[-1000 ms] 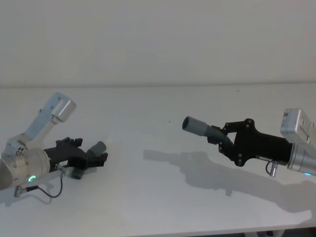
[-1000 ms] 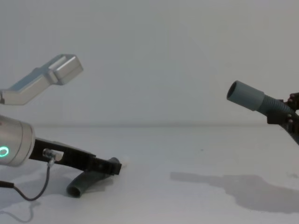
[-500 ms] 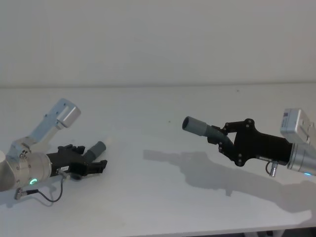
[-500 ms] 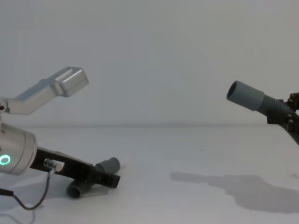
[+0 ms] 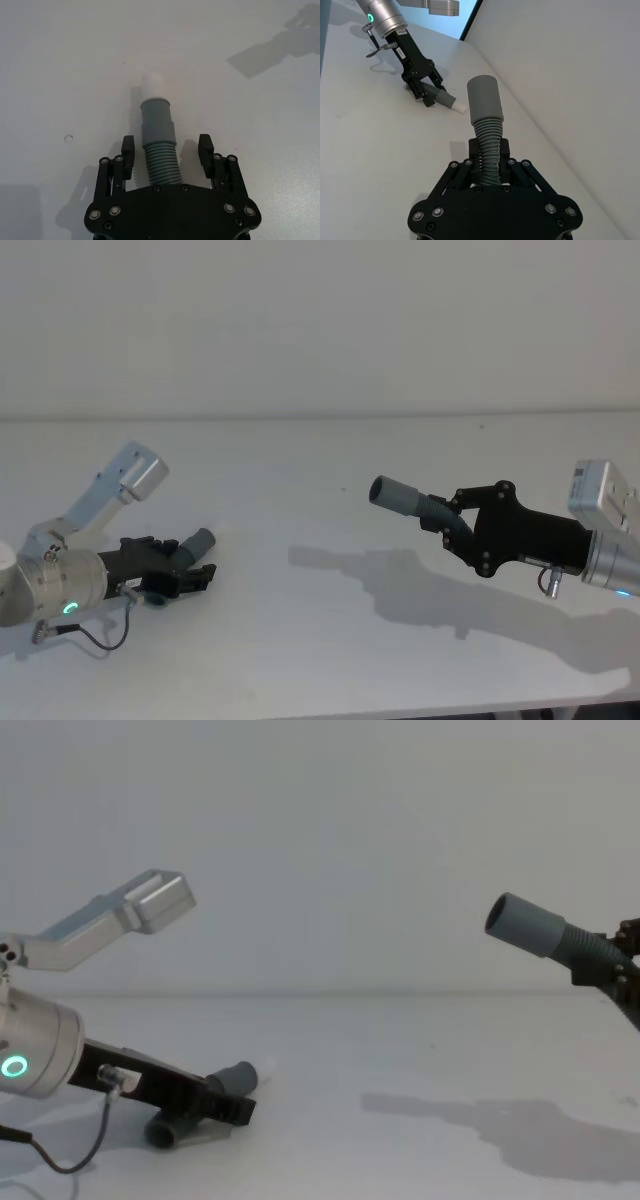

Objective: Use both hands to pick up one end of the pipe from the table, align the ends, and insert them.

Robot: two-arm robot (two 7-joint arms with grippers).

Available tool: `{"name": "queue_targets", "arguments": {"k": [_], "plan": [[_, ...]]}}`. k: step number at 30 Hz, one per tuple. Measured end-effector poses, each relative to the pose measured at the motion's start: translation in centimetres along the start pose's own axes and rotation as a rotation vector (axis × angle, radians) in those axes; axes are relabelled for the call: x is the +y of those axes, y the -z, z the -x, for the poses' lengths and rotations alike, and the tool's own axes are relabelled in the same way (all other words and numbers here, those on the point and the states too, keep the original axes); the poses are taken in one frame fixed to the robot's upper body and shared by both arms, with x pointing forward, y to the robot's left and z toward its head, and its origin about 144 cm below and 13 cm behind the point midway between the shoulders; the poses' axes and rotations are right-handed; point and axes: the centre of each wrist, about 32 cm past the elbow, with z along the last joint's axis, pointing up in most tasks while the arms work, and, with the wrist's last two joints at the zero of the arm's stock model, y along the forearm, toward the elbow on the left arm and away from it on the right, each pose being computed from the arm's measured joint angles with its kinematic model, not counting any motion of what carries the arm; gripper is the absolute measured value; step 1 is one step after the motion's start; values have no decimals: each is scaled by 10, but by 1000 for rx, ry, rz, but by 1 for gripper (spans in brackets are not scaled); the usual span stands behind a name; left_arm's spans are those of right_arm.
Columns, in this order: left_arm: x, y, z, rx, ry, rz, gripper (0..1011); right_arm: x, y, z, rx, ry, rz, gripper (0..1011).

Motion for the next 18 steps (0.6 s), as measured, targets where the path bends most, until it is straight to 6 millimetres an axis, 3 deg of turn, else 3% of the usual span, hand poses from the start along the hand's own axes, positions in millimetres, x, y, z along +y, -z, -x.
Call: {"name": "queue_targets", "arguments": {"k": [18], "plan": [[-2,1,0,-5,4,-8,630,0,0,0,0,0,0,180]]}}
